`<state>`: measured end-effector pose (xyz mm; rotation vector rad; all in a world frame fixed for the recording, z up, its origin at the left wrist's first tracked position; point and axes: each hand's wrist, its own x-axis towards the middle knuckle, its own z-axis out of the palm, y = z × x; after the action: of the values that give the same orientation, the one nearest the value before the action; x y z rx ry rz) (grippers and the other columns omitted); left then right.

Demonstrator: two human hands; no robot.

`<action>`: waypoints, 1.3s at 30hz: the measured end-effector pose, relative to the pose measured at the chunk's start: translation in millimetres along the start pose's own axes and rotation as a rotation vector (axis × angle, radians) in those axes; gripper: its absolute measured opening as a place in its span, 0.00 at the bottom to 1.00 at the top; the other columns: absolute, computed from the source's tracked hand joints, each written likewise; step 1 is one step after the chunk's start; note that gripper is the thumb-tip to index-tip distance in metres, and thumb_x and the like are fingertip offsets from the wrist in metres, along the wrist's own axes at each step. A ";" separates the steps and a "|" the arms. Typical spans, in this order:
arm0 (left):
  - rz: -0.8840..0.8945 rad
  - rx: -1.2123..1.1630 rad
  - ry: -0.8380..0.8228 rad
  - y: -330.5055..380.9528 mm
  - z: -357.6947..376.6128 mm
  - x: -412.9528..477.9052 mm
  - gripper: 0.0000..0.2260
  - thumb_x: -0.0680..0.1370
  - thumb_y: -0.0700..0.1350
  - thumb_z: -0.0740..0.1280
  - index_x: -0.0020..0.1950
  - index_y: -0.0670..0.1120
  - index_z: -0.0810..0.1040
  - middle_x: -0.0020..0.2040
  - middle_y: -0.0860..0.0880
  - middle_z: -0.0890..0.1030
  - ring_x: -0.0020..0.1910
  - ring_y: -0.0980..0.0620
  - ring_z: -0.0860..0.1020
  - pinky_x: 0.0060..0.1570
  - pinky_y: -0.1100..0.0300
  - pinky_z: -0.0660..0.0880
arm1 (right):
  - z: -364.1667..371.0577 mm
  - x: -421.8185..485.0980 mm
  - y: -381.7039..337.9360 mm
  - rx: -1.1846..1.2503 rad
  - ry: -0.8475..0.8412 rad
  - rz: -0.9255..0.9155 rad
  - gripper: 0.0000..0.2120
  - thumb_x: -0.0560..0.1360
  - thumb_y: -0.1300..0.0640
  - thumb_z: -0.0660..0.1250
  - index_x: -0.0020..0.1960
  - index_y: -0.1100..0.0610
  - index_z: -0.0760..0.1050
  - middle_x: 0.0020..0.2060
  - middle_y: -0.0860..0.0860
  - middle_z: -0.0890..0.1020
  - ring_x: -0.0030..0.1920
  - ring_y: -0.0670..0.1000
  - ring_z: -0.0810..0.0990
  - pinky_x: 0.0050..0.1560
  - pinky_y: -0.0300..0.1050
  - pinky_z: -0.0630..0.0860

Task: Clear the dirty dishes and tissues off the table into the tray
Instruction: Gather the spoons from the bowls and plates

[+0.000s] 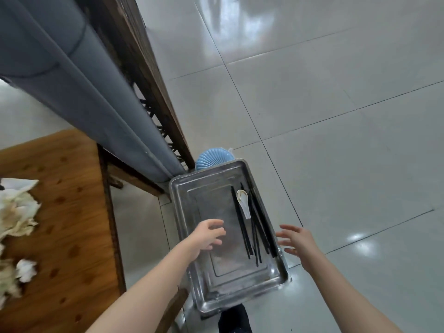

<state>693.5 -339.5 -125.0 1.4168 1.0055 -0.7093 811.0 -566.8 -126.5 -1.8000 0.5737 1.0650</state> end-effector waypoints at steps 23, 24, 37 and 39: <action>0.260 -0.273 0.326 -179.0 -197.7 -241.5 0.13 0.81 0.44 0.63 0.65 0.50 0.74 0.56 0.49 0.81 0.50 0.51 0.80 0.43 0.62 0.73 | 231.8 -220.7 15.6 -0.140 -0.096 -0.433 0.10 0.74 0.63 0.68 0.54 0.54 0.78 0.46 0.53 0.82 0.40 0.47 0.78 0.38 0.42 0.71; 0.265 -0.286 0.343 -190.2 -206.4 -249.9 0.13 0.81 0.44 0.63 0.65 0.50 0.74 0.56 0.49 0.81 0.49 0.51 0.80 0.43 0.62 0.73 | 242.8 -228.3 19.1 -0.149 -0.102 -0.440 0.10 0.74 0.63 0.68 0.54 0.54 0.78 0.47 0.53 0.82 0.41 0.47 0.78 0.38 0.42 0.71; 0.233 -0.550 0.530 -296.0 -285.2 -295.4 0.10 0.79 0.44 0.66 0.60 0.52 0.77 0.52 0.51 0.82 0.47 0.53 0.81 0.45 0.57 0.73 | 369.7 -270.6 19.8 -0.347 -0.263 -0.517 0.11 0.73 0.63 0.69 0.54 0.54 0.77 0.44 0.51 0.82 0.43 0.48 0.80 0.43 0.44 0.76; 0.212 -0.592 0.561 -306.0 -296.5 -299.6 0.10 0.79 0.44 0.67 0.59 0.52 0.76 0.52 0.51 0.81 0.47 0.53 0.81 0.47 0.56 0.72 | 389.7 -270.9 15.3 -0.394 -0.280 -0.534 0.08 0.75 0.62 0.68 0.53 0.52 0.76 0.45 0.50 0.81 0.45 0.47 0.80 0.40 0.42 0.75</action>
<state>248.8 -119.8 33.7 1.1761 1.3300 0.1666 497.3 -244.3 25.4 -1.9323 -0.2990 1.0664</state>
